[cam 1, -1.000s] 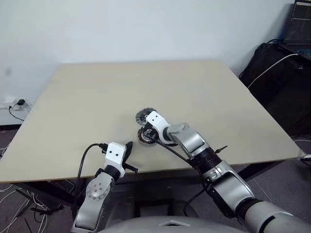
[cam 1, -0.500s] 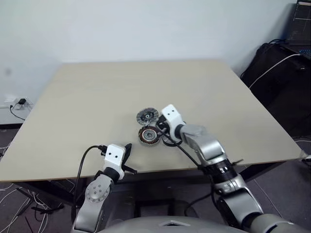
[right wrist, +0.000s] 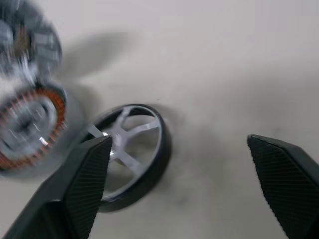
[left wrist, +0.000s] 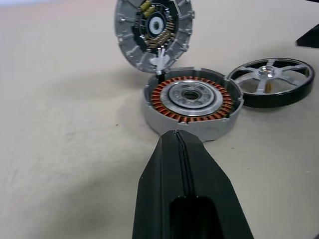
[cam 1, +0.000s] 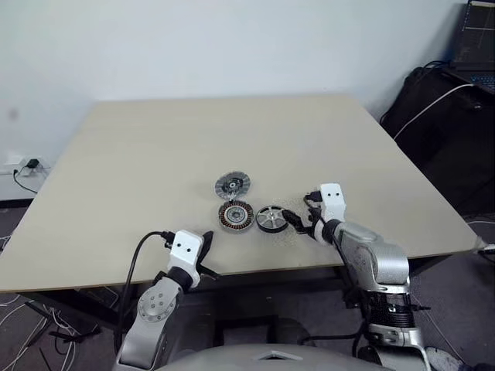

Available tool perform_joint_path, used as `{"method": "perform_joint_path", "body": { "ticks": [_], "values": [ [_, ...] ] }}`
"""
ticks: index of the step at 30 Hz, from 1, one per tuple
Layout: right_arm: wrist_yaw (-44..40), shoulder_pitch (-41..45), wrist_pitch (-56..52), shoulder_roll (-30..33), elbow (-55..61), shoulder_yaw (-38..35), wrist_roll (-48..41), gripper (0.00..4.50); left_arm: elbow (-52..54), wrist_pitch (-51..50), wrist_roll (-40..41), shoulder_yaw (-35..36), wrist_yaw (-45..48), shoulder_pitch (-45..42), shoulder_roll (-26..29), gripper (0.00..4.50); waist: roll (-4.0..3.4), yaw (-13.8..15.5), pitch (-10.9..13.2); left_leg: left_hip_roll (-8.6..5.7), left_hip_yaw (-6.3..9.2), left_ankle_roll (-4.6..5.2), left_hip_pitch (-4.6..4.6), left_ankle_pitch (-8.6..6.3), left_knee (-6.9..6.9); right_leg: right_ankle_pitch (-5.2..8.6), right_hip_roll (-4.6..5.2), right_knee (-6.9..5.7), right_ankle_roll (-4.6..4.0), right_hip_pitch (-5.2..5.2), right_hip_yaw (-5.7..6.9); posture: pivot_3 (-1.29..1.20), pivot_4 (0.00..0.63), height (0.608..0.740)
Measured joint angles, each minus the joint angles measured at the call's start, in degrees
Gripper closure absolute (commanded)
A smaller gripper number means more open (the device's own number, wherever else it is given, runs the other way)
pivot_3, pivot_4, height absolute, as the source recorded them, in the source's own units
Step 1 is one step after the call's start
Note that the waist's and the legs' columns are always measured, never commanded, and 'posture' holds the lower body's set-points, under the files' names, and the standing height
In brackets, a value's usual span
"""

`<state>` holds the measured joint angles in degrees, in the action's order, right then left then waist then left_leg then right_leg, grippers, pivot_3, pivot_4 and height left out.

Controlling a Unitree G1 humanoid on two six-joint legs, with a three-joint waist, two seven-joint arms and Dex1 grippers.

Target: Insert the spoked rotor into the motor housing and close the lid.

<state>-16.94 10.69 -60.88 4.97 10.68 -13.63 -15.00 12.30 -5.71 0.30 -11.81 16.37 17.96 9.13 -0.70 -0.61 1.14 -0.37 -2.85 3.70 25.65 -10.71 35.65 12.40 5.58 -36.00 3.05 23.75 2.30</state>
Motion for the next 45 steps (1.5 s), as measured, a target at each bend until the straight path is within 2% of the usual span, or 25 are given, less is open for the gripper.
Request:
{"method": "perform_joint_path", "body": {
  "ticks": [3, 7, 20, 25, 28, 36, 39, 45],
  "values": [
    [3.69, 2.52, -7.04, -5.63, 0.05, -8.46, -4.85, 0.03, 0.0, -0.21, 0.11, 0.01, 0.11, -0.02, 0.07, 4.5, -0.12, 0.05, 0.07, -0.01, -0.01, 0.0, 0.01, 0.0, -0.02, 0.0, 0.02, 0.0, 0.0, 0.01, 0.0, 0.0, 0.0, 0.74],
    [8.08, 5.79, -14.26, -9.7, -0.05, -16.27, -8.91, 0.03, 0.0, -0.59, 0.16, 0.04, 0.39, -0.06, 0.16, 4.5, -0.21, 0.13, 0.09, -0.02, -0.03, 0.0, 0.02, 0.0, -0.07, 0.0, 0.02, 0.05, -0.01, 0.03, 0.01, 0.0, 0.0, 0.74],
    [11.93, 8.62, -19.9, -12.42, -6.89, -22.1, -13.38, 0.03, 0.0, -1.49, 0.14, 0.0, 0.34, 0.0, 0.06, 4.5, -0.4, -0.05, 0.11, -0.03, -0.06, 0.0, 0.01, 0.0, -0.12, 0.01, 0.02, 0.08, -0.03, 0.05, 0.01, 0.0, 0.0, 0.74],
    [11.99, 9.95, -20.7, -13.19, -10.42, -26.65, -17.03, 0.03, 0.0, -1.59, 0.14, -0.01, 0.27, 0.05, 0.07, 4.5, -0.41, -0.09, 0.1, -0.02, -0.05, 0.0, 0.01, 0.0, -0.12, 0.01, 0.01, 0.09, -0.03, 0.05, 0.01, 0.0, 0.0, 0.74],
    [12.55, 10.25, -20.2, -13.36, -12.23, -28.8, -18.67, 0.56, 0.0, -1.6, 0.13, 0.01, 0.27, 0.05, 0.09, 4.5, -0.43, -0.16, 0.1, -0.02, -0.05, 0.0, 0.01, 0.0, -0.12, 0.01, 0.01, 0.09, -0.03, 0.05, 0.01, 0.0, 0.0, 0.74],
    [14.66, 9.83, -19.11, -13.19, -13.73, -29.3, -20.05, 3.23, -0.57, -1.59, 0.11, 0.04, 0.36, -0.2, 0.22, 4.5, -0.5, -0.14, 0.14, -0.02, -0.05, 0.0, 0.02, 0.0, -0.12, 0.02, 0.02, 0.11, -0.03, 0.05, 0.0, 0.0, 0.0, 0.74],
    [14.82, 9.52, -18.54, -13.05, -13.09, -28.31, -21.26, 4.08, -0.97, -1.57, 0.09, 0.02, 0.46, -0.54, 0.3, 4.5, -0.51, -0.2, 0.08, -0.01, -0.04, 0.0, 0.01, 0.0, -0.12, 0.02, 0.02, 0.11, -0.03, 0.04, 0.0, 0.0, 0.0, 0.74],
    [14.97, 8.19, -19.06, -12.53, -12.27, -27.44, -22.66, 4.08, -1.52, -1.49, 0.06, 0.04, 0.52, -0.64, 0.37, 4.5, -0.64, -0.18, 0.04, -0.02, -0.04, 0.0, 0.01, 0.0, -0.16, 0.02, 0.03, 0.12, -0.03, 0.05, -0.01, 0.0, 0.0, 0.74]
  ]
}}
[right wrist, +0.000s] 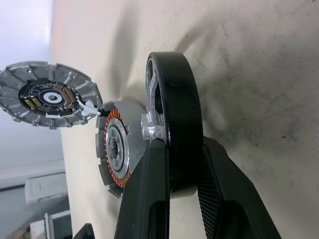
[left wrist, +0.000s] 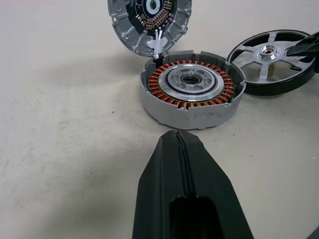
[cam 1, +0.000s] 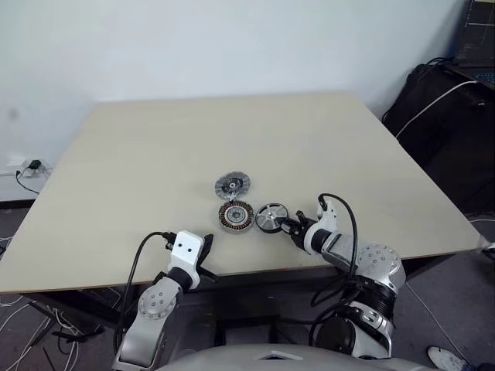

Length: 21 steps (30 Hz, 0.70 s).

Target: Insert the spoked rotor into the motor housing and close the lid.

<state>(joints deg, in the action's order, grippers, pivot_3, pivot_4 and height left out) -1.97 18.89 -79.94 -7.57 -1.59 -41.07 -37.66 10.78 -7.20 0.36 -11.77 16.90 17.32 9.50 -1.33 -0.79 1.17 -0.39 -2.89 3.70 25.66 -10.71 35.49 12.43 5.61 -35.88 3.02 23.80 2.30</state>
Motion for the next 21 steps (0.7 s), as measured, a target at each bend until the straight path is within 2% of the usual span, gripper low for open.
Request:
{"method": "perform_joint_path", "body": {
  "ticks": [11, 21],
  "values": [
    [0.47, 0.13, 3.72, -0.42, 4.49, 0.54, -7.97, 4.08, -1.28, 0.33, 0.0, 0.02, 0.35, -0.09, -0.02, 4.5, -0.14, -0.01, 0.16, 0.0, 0.0, 0.0, 0.02, 0.0, -0.06, 0.01, 0.01, 0.05, 0.0, 0.04, -0.01, 0.0, 0.0, 0.74],
    [0.33, 0.48, 4.84, -0.93, 5.3, 10.3, -10.93, 4.08, -1.99, 1.52, -0.11, 0.05, 0.08, -0.02, -0.13, 4.5, -0.15, -0.17, 0.19, -0.01, -0.01, 0.0, 0.02, 0.0, -0.1, 0.02, 0.02, 0.07, -0.03, 0.06, -0.03, 0.0, 0.0, 0.74]
  ]
}}
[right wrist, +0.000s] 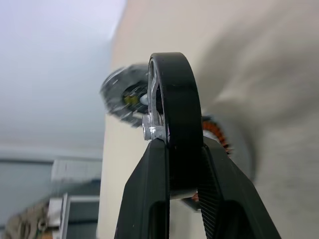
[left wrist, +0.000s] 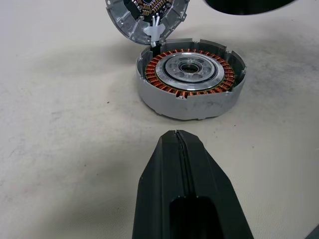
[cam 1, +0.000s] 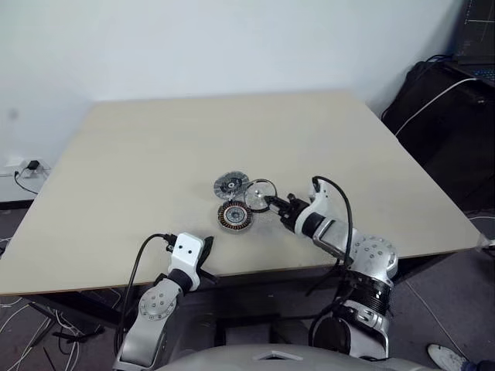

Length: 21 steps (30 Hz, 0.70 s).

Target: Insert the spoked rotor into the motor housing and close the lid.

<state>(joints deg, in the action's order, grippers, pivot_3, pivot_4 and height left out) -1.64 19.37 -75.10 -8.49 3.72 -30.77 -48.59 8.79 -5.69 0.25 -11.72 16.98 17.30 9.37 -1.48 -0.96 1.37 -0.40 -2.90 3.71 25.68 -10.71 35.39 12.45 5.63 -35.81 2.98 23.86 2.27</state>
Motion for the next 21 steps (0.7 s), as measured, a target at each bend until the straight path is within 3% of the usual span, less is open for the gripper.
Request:
{"method": "perform_joint_path", "body": {
  "ticks": [21],
  "values": [
    [0.15, 0.81, 5.98, -0.41, -11.62, 7.37, -0.01, 4.08, -2.05, 1.98, -0.07, 0.03, -0.55, 0.28, 0.04, 4.5, 0.07, 0.15, 0.04, 0.0, 0.0, 0.0, 0.0, 0.0, 0.0, -0.01, 0.0, 0.0, -0.01, 0.0, 0.0, 0.0, 0.0, 0.74]
  ]
}}
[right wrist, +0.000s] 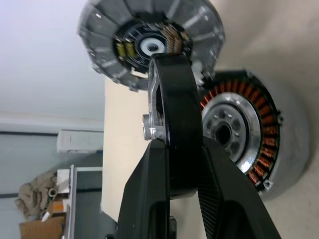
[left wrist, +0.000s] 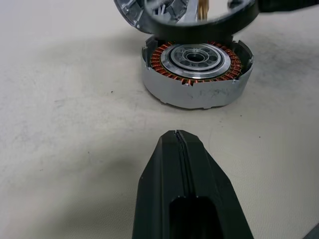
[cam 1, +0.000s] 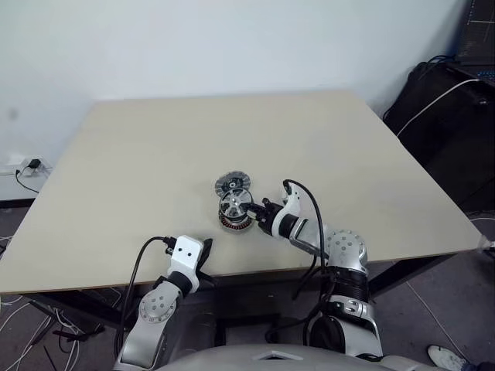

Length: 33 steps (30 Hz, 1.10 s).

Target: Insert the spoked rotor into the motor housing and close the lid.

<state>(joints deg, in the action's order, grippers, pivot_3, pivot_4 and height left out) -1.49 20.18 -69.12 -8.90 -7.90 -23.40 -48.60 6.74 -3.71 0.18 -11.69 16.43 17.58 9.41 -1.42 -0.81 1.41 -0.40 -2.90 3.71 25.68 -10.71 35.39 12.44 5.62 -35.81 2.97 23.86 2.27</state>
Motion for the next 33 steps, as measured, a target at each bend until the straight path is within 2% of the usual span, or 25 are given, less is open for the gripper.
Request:
{"method": "perform_joint_path", "body": {
  "ticks": [14, 20, 29, 33],
  "values": [
    [0.5, 0.0, 0.43, 0.0, -2.95, -0.04, -0.02, 4.08, -3.87, 2.9, 0.04, 0.19, 0.46, -0.55, -0.03, 4.5, 0.0, 0.01, 0.0, 0.0, 0.0, 0.0, 0.0, 0.0, 0.0, 0.0, 0.0, 0.0, 0.0, 0.0, 0.0, 0.0, 0.0, 0.74],
    [0.68, 0.04, 1.34, 0.0, -3.36, -0.02, 0.0, 2.12, -6.35, 4.32, 0.03, 0.19, 0.8, -1.01, -0.13, 4.5, 0.0, 0.03, 0.0, 0.0, 0.0, 0.0, 0.0, 0.0, 0.01, 0.0, 0.0, 0.0, 0.0, 0.0, 0.0, 0.0, 0.0, 0.74],
    [3.66, -0.49, 2.29, 0.59, 4.22, -1.93, -2.57, 2.12, -8.67, 5.78, 0.03, 0.32, 1.1, -2.16, -0.29, 4.5, 0.0, 0.12, 0.0, 0.0, 0.0, 0.0, 0.0, 0.0, 0.0, 0.0, 0.0, 0.0, 0.0, 0.0, 0.01, 0.0, 0.0, 0.74],
    [4.49, -3.02, 2.18, 3.25, 8.69, 0.7, -0.92, 2.12, -9.82, 6.69, 0.04, 0.47, 1.16, -2.6, -0.31, 4.5, 0.01, 0.11, -0.01, 0.0, -0.01, 0.0, 0.0, 0.0, 0.01, 0.0, 0.01, 0.0, -0.01, 0.0, 0.0, 0.0, 0.0, 0.74]
  ]
}}
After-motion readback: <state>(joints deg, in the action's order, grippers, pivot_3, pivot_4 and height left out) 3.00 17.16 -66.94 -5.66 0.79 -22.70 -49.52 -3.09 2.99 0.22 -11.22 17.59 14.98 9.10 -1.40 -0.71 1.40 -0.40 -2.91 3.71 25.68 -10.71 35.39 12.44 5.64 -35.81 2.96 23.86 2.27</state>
